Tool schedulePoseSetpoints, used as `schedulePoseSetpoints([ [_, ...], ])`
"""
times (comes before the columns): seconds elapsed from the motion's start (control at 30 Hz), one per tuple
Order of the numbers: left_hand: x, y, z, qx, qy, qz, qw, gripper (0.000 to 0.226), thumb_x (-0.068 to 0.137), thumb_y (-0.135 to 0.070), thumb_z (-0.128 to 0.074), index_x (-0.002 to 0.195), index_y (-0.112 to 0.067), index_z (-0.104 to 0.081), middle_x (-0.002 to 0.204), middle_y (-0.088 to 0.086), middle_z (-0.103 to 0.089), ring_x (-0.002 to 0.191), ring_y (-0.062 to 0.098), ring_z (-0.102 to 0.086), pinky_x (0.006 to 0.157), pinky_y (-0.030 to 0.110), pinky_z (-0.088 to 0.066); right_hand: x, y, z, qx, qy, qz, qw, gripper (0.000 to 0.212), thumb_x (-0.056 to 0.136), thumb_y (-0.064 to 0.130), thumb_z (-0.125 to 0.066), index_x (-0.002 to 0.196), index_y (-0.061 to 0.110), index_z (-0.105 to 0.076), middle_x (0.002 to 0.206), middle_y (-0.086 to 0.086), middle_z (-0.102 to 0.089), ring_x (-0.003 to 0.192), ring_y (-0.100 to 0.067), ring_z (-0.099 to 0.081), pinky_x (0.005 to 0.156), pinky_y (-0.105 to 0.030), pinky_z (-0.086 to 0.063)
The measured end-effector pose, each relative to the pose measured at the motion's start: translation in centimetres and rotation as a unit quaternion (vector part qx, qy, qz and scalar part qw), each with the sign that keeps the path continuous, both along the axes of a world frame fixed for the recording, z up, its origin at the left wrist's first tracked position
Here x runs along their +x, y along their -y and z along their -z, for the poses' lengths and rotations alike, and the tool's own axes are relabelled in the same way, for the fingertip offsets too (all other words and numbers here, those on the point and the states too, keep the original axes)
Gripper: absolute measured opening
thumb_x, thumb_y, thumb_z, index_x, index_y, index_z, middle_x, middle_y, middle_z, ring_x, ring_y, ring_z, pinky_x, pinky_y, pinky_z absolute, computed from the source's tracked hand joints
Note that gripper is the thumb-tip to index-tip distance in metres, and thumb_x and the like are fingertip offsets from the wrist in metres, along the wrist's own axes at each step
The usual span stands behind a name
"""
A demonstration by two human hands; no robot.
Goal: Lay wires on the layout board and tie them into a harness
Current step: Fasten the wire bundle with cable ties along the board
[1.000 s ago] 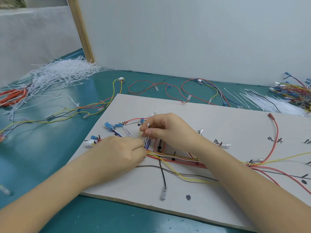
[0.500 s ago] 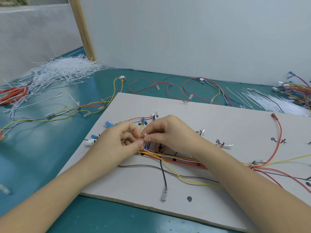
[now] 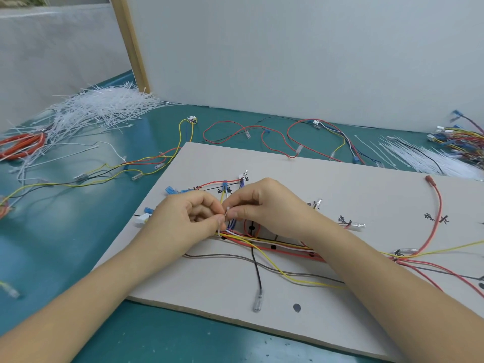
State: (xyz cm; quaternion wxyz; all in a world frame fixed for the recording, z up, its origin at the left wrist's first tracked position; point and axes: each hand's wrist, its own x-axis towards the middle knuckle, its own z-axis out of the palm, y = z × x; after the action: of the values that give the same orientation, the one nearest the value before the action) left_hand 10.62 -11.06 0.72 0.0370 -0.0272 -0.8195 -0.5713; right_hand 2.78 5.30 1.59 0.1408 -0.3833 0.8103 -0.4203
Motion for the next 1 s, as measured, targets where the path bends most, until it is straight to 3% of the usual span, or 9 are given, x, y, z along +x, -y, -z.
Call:
schedulePoseSetpoints([
  [0.13, -0.07, 0.12, 0.15, 0.006, -0.004, 0.001, 1.0, 0.015, 0.067, -0.021, -0.061, 0.071, -0.035, -0.066, 0.066, -0.001, -0.07, 0.059, 0.005, -0.062, 0.059, 0.013, -0.048, 0.0, -0.05, 0.0, 0.002, 0.004, -0.003, 1.0, 0.012, 0.085, 0.01, -0.066, 0.092, 0.013, -0.074, 0.084, -0.001, -0.073, 0.071, 0.006, -0.057, 0.077, -0.02, -0.047],
  [0.4, -0.22, 0.03, 0.26, 0.004, -0.007, -0.003, 1.0, 0.015, 0.067, -0.022, -0.061, 0.068, -0.036, -0.066, 0.064, -0.002, -0.07, 0.056, 0.002, -0.06, 0.055, 0.009, -0.044, 0.44, 0.06, -0.42, 0.024, -0.02, 0.0, 1.0, 0.012, 0.085, 0.013, -0.067, 0.095, 0.014, -0.074, 0.087, 0.001, -0.073, 0.077, -0.002, -0.058, 0.079, -0.027, -0.047],
  [0.5, -0.29, 0.08, 0.46, 0.018, -0.011, -0.009, 1.0, 0.008, 0.068, -0.019, -0.063, 0.068, -0.027, -0.064, 0.064, 0.001, -0.07, 0.054, 0.002, -0.059, 0.053, 0.009, -0.042, 0.62, 0.07, -0.53, 0.027, -0.035, -0.003, 0.999, 0.013, 0.085, 0.013, -0.067, 0.096, 0.012, -0.075, 0.081, 0.007, -0.071, 0.075, -0.002, -0.058, 0.07, -0.019, -0.046],
  [0.57, -0.3, 0.21, 0.65, 0.02, -0.017, -0.012, 1.0, 0.018, 0.074, -0.012, -0.069, 0.068, -0.027, -0.062, 0.064, 0.002, -0.07, 0.054, 0.002, -0.058, 0.052, 0.009, -0.041, 0.67, -0.07, -0.71, 0.035, -0.04, -0.009, 0.999, 0.014, 0.087, 0.013, -0.065, 0.097, 0.013, -0.075, 0.069, 0.019, -0.064, 0.065, 0.006, -0.055, 0.061, -0.008, -0.038],
  [0.67, -0.3, 0.31, 0.73, 0.019, -0.026, -0.015, 0.999, 0.034, 0.081, 0.0, -0.067, 0.068, -0.031, -0.062, 0.066, 0.002, -0.07, 0.055, 0.003, -0.059, 0.054, 0.01, -0.043, 0.55, -0.26, -0.92, 0.037, -0.011, -0.004, 0.999, 0.016, 0.09, 0.013, -0.059, 0.096, 0.017, -0.074, 0.079, 0.01, -0.071, 0.071, 0.003, -0.057, 0.067, -0.013, -0.044],
  [0.73, -0.29, 0.15, 0.59, 0.022, -0.029, -0.018, 0.999, 0.029, 0.077, -0.006, -0.07, 0.068, -0.032, -0.061, 0.066, 0.002, -0.07, 0.055, 0.003, -0.057, 0.054, 0.01, -0.043, 0.53, -0.06, -0.85, 0.039, -0.029, 0.017, 0.999, 0.013, 0.088, 0.015, -0.063, 0.092, 0.017, -0.075, 0.082, 0.004, -0.072, 0.074, -0.003, -0.057, 0.072, -0.02, -0.044],
  [0.83, -0.28, -0.11, 0.48, 0.031, -0.026, -0.025, 0.999, 0.011, 0.069, -0.018, -0.066, 0.068, -0.027, -0.06, 0.066, 0.004, -0.069, 0.053, 0.004, -0.055, 0.053, 0.012, -0.043, 0.5, 0.31, -0.88, 0.031, -0.057, 0.052, 0.997, 0.003, 0.081, 0.017, -0.072, 0.078, 0.019, -0.072, 0.067, 0.009, -0.065, 0.061, 0.001, -0.053, 0.063, -0.015, -0.042],
  [1.0, -0.22, -0.07, 0.55, -0.004, -0.038, -0.024, 0.999, 0.027, 0.077, -0.004, -0.07, 0.07, -0.027, -0.058, 0.067, 0.0, -0.07, 0.058, 0.006, -0.059, 0.055, 0.012, -0.044, 0.54, 0.22, -0.84, 0.029, 0.012, 0.041, 0.999, 0.017, 0.08, 0.014, -0.072, 0.068, 0.024, -0.065, 0.059, 0.013, -0.059, 0.051, 0.003, -0.048, 0.054, -0.01, -0.037],
])
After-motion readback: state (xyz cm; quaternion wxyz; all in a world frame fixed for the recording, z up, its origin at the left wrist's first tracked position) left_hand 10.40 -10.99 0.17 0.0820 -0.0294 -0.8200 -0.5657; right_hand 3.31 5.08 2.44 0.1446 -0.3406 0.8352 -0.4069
